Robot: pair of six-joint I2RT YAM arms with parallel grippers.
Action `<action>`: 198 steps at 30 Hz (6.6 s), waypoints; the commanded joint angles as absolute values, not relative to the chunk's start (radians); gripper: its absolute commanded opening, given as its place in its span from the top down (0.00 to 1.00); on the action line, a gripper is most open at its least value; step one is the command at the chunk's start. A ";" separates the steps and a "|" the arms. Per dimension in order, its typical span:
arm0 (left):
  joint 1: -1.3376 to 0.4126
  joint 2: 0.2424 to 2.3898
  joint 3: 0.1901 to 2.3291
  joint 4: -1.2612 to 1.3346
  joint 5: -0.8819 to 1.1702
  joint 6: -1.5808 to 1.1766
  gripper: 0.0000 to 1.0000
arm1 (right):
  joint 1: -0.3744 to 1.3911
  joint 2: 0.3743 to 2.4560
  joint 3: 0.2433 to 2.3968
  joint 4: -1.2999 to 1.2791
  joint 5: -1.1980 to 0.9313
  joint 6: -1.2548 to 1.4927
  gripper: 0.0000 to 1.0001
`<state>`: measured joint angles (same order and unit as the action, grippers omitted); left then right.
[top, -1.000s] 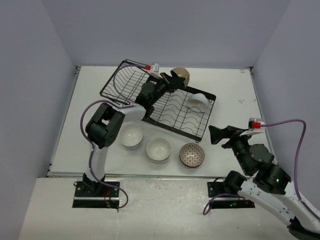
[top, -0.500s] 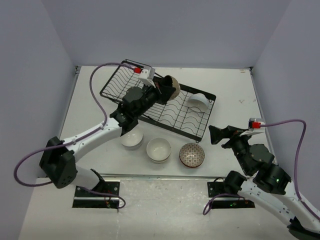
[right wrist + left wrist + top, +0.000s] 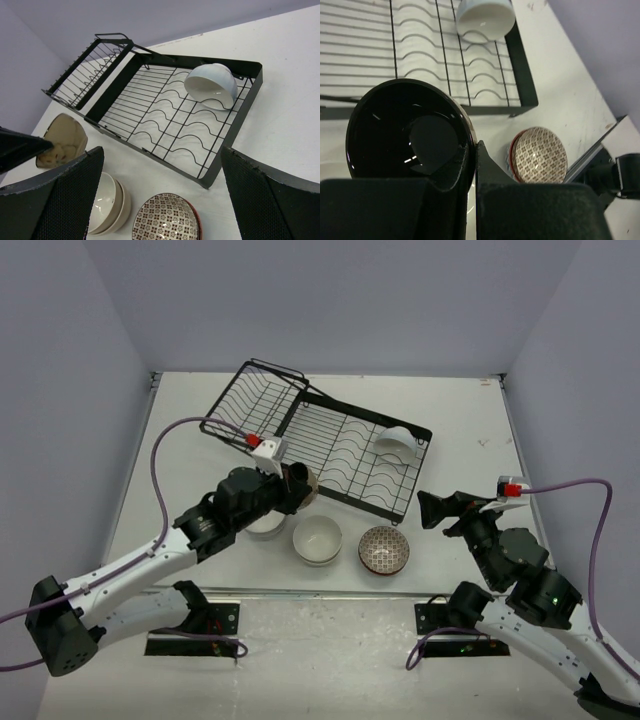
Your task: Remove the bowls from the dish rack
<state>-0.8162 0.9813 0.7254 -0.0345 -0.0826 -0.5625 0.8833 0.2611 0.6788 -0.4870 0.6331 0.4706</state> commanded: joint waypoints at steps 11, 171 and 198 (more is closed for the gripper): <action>-1.115 1.081 0.988 -0.356 -0.320 -0.433 1.00 | 0.884 0.279 0.687 -0.485 0.635 0.459 0.01; -0.520 0.690 0.784 -0.495 -0.341 -0.357 0.00 | 0.359 1.726 0.592 1.183 0.310 1.080 1.00; -0.509 0.684 0.785 -0.497 -0.357 -0.364 0.00 | 0.250 1.749 0.660 1.313 -0.333 0.971 1.00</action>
